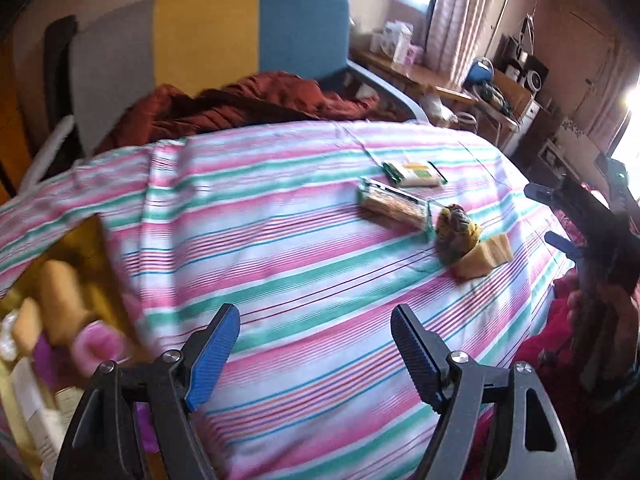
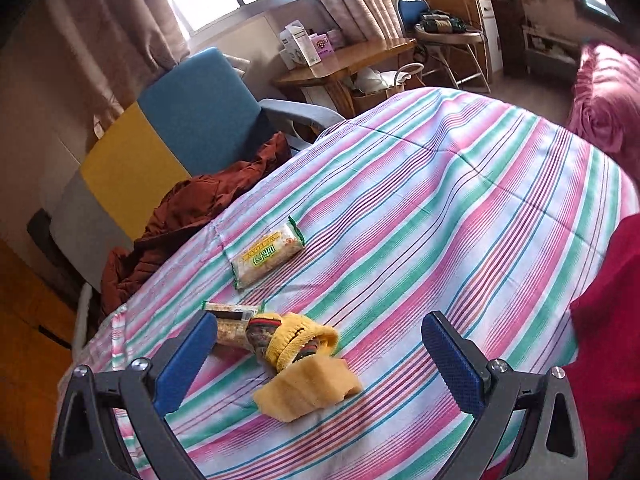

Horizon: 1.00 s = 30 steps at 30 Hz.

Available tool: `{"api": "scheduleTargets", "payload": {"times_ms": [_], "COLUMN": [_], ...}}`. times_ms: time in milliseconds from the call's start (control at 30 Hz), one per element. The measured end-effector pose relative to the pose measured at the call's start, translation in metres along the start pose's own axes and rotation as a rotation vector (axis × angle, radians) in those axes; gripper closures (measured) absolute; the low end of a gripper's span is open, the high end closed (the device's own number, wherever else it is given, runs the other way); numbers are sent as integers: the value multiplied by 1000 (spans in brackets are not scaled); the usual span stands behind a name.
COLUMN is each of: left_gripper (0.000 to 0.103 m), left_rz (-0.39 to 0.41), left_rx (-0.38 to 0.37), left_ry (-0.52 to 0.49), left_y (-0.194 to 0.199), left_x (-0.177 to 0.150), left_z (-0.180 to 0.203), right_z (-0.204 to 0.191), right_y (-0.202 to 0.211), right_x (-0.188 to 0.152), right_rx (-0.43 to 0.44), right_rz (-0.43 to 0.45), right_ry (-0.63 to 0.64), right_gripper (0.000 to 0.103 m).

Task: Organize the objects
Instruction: 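Move both grippers back toward the remaining items on the cloth, then grasp the green-ended cracker pack with the left gripper while the right gripper grasps the sponge piece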

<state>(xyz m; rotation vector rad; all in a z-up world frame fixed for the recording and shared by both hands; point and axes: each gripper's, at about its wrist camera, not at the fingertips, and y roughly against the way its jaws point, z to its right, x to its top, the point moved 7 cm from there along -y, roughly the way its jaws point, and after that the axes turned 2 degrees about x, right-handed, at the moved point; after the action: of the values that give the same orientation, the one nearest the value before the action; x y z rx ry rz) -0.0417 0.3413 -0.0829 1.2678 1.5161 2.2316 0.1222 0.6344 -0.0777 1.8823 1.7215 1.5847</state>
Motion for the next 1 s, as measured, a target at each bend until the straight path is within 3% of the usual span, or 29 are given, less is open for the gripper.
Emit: {"api": "scheduleTargets", "payload": {"times_ms": [167,400,567,833,1000], "left_gripper": [24,24,24,22,22], "left_rz": [-84,-171,-277,-299,-303], "left_rx": [-62,-129,-146,-49,24], "left_ry": [43,176,329,396,276], "left_y": [-45,-101,-150,-196,-215], "left_x": [21,61,78,103,110], "left_z": [24,52,64,80,100], "right_z": [-1,-7,-3,-3,-1], "right_y": [-7,-12,-17,-20,-21], "right_x": [-5,-8,-9,-11,-12], "right_rx": [33,84,122,189,209], "right_rz": [-27,-49,-78,-107,-114], "right_ry": [-19,-24,-65,-96,-115], "right_gripper": [0,0,0,0,0]}}
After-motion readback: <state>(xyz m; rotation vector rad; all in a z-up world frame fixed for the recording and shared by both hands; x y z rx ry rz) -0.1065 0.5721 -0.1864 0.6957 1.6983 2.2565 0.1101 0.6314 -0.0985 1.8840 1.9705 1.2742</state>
